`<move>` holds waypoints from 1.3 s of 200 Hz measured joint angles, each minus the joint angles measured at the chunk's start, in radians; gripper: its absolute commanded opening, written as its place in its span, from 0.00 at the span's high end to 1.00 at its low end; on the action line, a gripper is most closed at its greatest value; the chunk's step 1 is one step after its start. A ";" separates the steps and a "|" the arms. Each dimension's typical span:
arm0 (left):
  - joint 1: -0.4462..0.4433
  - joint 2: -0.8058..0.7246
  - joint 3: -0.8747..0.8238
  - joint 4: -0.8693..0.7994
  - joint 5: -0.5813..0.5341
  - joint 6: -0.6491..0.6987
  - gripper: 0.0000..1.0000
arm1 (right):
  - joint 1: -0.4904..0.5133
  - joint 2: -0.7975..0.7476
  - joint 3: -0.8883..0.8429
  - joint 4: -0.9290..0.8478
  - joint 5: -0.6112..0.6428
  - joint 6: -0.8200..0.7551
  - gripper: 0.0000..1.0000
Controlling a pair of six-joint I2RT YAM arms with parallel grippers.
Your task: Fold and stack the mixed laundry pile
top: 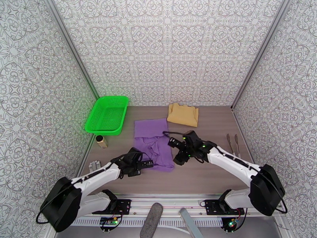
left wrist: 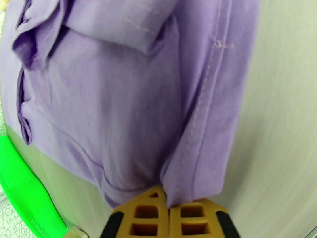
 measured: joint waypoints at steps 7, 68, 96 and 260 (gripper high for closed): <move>0.007 -0.022 -0.004 -0.004 0.000 0.000 1.00 | 0.016 0.011 0.009 -0.014 0.007 -0.044 0.22; 0.055 -0.093 -0.010 -0.020 0.013 0.024 1.00 | 0.113 0.121 0.016 -0.061 0.018 -0.330 0.20; 0.061 -0.090 -0.015 -0.021 0.024 0.027 1.00 | 0.158 0.209 0.016 -0.043 0.043 -0.391 0.20; 0.063 -0.095 -0.015 -0.021 0.038 0.030 1.00 | 0.173 0.378 0.066 0.115 0.067 -0.414 1.00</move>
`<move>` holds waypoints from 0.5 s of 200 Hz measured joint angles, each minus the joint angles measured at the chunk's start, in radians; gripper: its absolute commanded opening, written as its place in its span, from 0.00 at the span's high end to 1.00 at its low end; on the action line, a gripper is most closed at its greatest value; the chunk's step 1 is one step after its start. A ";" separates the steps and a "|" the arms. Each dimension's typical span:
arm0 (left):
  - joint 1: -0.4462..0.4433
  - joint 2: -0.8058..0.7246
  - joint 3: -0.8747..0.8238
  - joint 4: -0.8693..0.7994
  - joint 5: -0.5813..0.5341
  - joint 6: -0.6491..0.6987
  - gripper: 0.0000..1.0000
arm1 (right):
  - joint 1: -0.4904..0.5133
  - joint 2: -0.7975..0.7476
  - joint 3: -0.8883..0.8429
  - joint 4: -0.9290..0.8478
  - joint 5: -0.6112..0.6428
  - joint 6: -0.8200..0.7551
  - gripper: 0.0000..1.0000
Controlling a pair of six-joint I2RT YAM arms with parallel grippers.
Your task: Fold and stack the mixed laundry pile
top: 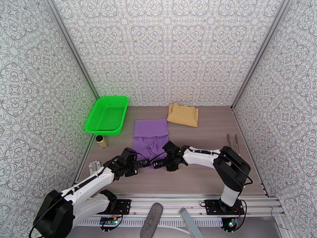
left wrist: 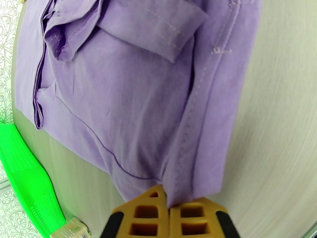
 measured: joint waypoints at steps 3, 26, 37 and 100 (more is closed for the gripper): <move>0.000 -0.001 0.000 0.000 0.000 -0.002 1.00 | 0.000 0.000 0.000 0.001 0.000 0.005 1.00; -0.002 -0.004 0.005 -0.006 -0.009 -0.012 1.00 | 0.000 0.000 0.002 0.005 0.005 0.022 1.00; -0.004 -0.003 0.021 -0.025 -0.013 -0.023 1.00 | 0.000 -0.002 -0.001 0.009 0.007 0.037 1.00; -0.170 -0.029 0.121 -0.114 -0.106 -0.208 1.00 | 0.011 -0.226 -0.186 0.071 0.042 0.188 1.00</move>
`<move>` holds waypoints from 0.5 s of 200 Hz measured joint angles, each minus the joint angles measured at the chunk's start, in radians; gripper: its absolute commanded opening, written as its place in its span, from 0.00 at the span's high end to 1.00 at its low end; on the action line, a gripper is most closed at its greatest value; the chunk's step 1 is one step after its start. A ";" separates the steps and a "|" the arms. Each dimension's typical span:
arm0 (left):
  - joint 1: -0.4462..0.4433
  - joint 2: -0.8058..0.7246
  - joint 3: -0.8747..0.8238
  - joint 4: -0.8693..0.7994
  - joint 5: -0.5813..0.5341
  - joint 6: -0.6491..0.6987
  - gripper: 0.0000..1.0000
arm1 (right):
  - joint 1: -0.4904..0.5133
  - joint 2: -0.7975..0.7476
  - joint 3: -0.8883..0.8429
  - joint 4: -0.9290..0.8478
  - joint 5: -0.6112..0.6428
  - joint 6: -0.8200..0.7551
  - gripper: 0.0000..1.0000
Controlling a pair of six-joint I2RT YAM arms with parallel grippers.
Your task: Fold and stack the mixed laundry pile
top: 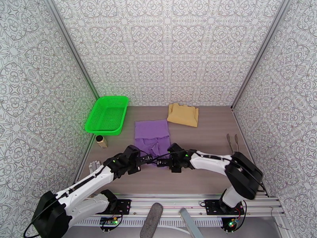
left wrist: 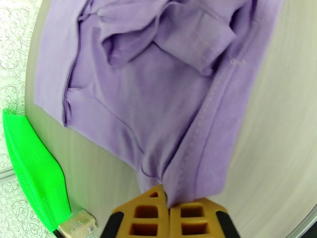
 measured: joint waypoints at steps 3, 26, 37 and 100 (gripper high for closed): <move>-0.016 -0.004 0.000 -0.003 -0.006 -0.009 1.00 | 0.001 -0.012 -0.005 0.000 0.003 0.006 1.00; -0.054 -0.016 0.003 -0.023 -0.040 -0.047 1.00 | 0.006 -0.098 -0.022 -0.004 0.018 0.034 1.00; -0.052 -0.017 0.014 -0.040 -0.057 -0.052 1.00 | 0.006 -0.130 -0.021 -0.003 0.035 0.039 1.00; 0.124 -0.003 0.178 -0.067 -0.024 0.037 1.00 | -0.058 -0.140 0.172 -0.031 0.132 0.018 1.00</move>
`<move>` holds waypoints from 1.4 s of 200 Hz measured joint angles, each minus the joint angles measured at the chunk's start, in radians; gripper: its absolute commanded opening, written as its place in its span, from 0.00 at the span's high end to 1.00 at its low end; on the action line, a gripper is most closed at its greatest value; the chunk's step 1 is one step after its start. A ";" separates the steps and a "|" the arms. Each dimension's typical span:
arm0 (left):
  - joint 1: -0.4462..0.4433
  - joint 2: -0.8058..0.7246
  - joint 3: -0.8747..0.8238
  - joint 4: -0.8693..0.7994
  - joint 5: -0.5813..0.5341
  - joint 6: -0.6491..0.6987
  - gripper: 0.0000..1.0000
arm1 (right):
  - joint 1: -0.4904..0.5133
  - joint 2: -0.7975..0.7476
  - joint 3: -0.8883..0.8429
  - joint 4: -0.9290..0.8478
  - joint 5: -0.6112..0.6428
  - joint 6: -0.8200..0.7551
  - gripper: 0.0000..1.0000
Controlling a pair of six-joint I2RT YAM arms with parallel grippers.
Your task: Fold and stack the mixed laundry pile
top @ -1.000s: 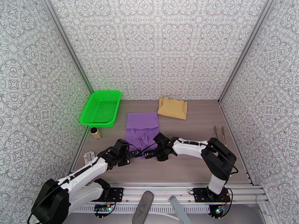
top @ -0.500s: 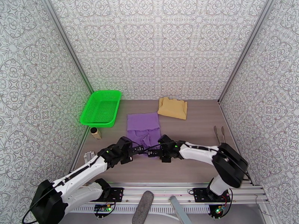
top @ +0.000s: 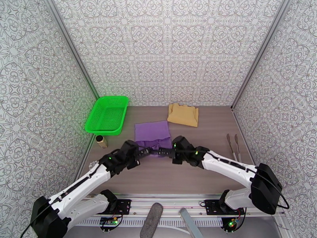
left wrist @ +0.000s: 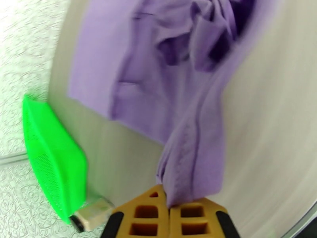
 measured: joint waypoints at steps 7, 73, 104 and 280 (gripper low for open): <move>0.028 0.016 0.026 0.005 0.015 0.019 1.00 | -0.017 0.017 0.036 0.000 0.003 -0.005 1.00; 0.238 0.346 0.261 0.063 0.146 0.182 1.00 | -0.150 0.311 0.320 0.020 -0.002 -0.048 1.00; 0.296 0.504 0.382 0.079 0.182 0.236 1.00 | -0.188 0.461 0.452 0.024 -0.008 -0.063 1.00; 0.372 1.036 0.814 0.142 0.177 0.317 0.19 | -0.250 0.963 0.954 0.008 0.056 -0.011 0.69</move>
